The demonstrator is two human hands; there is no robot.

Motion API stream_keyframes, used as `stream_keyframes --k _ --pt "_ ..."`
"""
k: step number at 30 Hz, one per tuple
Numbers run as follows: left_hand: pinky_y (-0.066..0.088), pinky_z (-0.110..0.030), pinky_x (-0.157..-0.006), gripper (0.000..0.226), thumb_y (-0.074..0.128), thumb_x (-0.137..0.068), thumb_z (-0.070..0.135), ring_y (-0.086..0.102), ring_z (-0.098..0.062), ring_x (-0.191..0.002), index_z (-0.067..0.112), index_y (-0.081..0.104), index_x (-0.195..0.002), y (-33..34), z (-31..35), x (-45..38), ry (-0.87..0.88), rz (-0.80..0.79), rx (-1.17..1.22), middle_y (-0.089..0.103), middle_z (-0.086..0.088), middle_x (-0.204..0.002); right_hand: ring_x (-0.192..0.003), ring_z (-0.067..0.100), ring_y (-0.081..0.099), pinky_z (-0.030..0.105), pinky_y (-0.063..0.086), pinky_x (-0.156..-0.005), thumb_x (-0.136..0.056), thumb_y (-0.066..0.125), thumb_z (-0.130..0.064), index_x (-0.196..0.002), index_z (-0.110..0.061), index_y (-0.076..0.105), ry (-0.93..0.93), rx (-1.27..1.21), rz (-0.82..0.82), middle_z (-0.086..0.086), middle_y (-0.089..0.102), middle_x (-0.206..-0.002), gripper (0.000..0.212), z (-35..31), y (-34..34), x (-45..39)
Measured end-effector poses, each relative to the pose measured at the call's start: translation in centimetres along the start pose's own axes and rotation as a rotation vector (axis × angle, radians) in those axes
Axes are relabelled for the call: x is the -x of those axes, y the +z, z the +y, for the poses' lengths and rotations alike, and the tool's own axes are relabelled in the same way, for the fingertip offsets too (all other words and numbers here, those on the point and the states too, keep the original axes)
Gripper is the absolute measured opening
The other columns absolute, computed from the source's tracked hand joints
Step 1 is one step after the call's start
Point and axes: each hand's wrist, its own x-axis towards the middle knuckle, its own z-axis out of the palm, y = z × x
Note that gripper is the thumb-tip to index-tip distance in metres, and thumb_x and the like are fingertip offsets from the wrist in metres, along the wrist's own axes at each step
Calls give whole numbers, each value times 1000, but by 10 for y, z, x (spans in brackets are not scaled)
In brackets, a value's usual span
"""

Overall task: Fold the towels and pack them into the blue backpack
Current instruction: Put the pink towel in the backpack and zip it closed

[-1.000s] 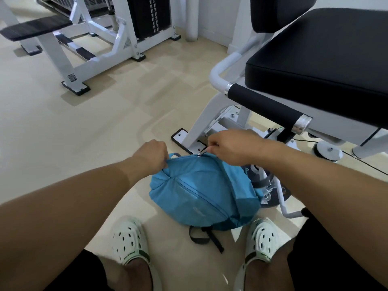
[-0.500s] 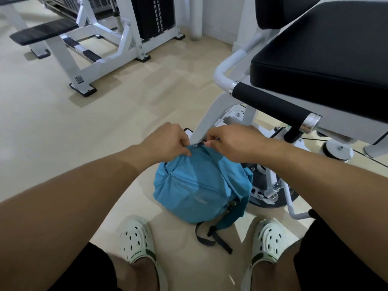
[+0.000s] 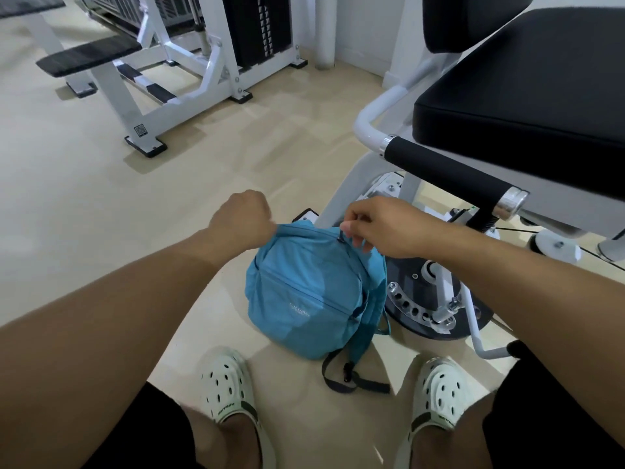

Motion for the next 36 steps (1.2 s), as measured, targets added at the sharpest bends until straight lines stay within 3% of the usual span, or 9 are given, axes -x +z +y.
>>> stream_keyframes --k 3,6,8,11,17,23,26,31,36 --pt "62 -35 -63 53 58 -95 51 73 -27 -80 0 72 -91 -4 34 28 -151 -311 483 75 -11 -89 -74 12 72 33 58 -72 -102 55 -32 -86 -19 68 -76 -90 39 -1 74 -81 24 -9 4 1" --pt "65 -42 -71 44 56 -97 44 74 -28 -90 2 69 -103 2 47 41 -201 -500 601 72 -13 -99 -76 12 73 32 59 -77 -102 57 -29 -91 -17 70 -147 -152 32 -1 75 -84 21 -22 13 4" --pt "64 -44 -77 27 57 -97 26 74 -25 -91 2 70 -103 4 46 41 -210 -446 666 73 -12 -98 -77 12 72 38 59 -81 -102 58 -32 -90 -20 70 -157 -138 6 -3 74 -83 20 -23 16 7" --pt "63 -42 -84 21 58 -96 19 73 -22 -86 4 69 -88 6 40 32 -232 -274 763 73 -8 -85 -78 13 67 44 57 -81 -101 55 -40 -83 -28 64 -102 -2 15 -7 71 -81 24 -17 16 7" --pt "50 -28 -62 22 55 -93 16 56 -19 -62 6 62 -75 0 32 18 -263 -16 821 61 -5 -68 -74 14 56 39 53 -75 -101 49 -44 -75 -34 55 22 168 -22 -9 61 -80 29 -9 17 -3" --pt "50 -32 -68 20 51 -90 16 56 -24 -67 3 65 -86 -7 16 8 -318 50 826 61 -7 -73 -89 17 56 27 37 -62 -103 49 -39 -87 -34 57 124 354 -210 -12 57 -84 19 9 35 -12" --pt "46 -35 -68 14 50 -89 15 53 -25 -72 7 61 -87 -13 7 2 -333 101 830 59 -11 -79 -97 22 60 32 45 -72 -102 47 -39 -90 -32 60 147 399 -270 -6 62 -96 20 19 54 -19" --pt "42 -35 -66 9 49 -93 12 49 -23 -69 8 57 -93 -18 -4 -6 -354 131 870 53 -11 -78 -106 27 60 41 54 -87 -105 42 -34 -116 -19 67 195 523 -376 3 64 -115 31 41 98 -13" --pt "39 -36 -65 8 50 -89 15 49 -24 -72 8 56 -88 -16 0 -7 -329 153 876 54 -13 -80 -99 29 62 42 44 -72 -102 45 -32 -109 -16 63 235 570 -406 5 64 -111 25 61 135 -12"
